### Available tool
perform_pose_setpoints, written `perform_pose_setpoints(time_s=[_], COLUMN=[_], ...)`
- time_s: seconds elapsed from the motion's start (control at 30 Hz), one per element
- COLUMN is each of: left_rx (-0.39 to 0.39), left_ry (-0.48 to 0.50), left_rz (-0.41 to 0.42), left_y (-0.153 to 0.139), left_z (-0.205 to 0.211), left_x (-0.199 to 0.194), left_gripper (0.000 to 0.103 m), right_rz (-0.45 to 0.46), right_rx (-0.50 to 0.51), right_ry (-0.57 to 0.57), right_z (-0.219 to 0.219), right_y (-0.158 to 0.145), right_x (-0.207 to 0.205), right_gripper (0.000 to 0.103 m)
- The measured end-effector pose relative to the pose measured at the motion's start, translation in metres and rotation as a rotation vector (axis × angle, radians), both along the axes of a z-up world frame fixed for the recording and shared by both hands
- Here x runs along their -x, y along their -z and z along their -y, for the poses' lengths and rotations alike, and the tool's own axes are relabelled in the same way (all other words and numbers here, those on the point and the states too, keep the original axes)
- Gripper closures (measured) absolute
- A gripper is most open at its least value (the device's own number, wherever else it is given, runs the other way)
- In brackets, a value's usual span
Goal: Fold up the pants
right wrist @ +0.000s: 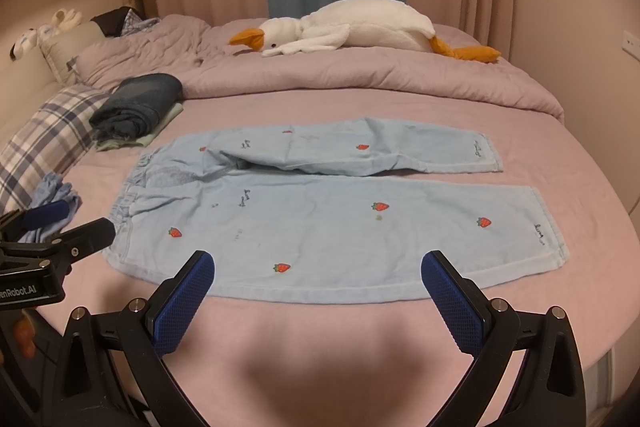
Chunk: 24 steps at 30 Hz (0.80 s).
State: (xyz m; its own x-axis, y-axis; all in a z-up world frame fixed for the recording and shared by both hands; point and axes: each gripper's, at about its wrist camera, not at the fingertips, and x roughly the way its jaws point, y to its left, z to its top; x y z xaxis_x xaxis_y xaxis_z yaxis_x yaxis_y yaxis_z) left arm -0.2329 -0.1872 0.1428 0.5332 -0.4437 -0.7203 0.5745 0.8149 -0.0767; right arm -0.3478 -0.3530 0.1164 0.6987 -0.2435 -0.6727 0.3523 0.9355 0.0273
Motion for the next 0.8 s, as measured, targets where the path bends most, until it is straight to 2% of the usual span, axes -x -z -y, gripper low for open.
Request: perform_pose_setpoints(time_s=[0.1, 0.17, 0.33, 0.47, 0.6, 0.67, 0.73, 0.8], left_rx=[0.011, 0.037, 0.108, 0.173, 0.313, 0.392, 0.404, 0.407], left_ry=[0.002, -0.016, -0.168, -0.320, -0.415, -0.432, -0.446, -0.460], left_rz=[-0.034, -0.098, -0.287, -0.358, -0.457, -0.450, -0.430, -0.409], left_y=[0.007, 0.021, 0.070, 0.099, 0.120, 0.119, 0.117, 0.117], left_z=[-0.002, -0.007, -0.046, -0.094, -0.129, -0.135, -0.133, -0.131], left_x=[-0.005, -0.016, -0.054, -0.080, -0.095, -0.098, -0.104, -0.109], left_gripper=[0.000, 0.000, 0.001, 0.001, 0.002, 0.002, 0.002, 0.007], right_rz=[-0.004, -0.013, -0.087, -0.144, -0.154, -0.141, -0.135, -0.131], right_rx=[-0.002, -0.008, -0.030, 0.001, 0.091, 0.154, 0.254, 0.376], right_ry=[-0.004, -0.011, -0.042, -0.110, -0.219, -0.288, -0.352, -0.418], right_z=[-0.001, -0.001, -0.001, -0.015, -0.042, -0.059, -0.079, -0.098], right_y=[0.002, 0.006, 0.041, 0.073, 0.091, 0.096, 0.102, 0.110], right_x=[-0.001, -0.003, -0.017, -0.027, -0.035, -0.038, -0.042, -0.046], right_gripper=[0.000, 0.000, 0.000, 0.000, 0.000, 0.000, 0.000, 0.001])
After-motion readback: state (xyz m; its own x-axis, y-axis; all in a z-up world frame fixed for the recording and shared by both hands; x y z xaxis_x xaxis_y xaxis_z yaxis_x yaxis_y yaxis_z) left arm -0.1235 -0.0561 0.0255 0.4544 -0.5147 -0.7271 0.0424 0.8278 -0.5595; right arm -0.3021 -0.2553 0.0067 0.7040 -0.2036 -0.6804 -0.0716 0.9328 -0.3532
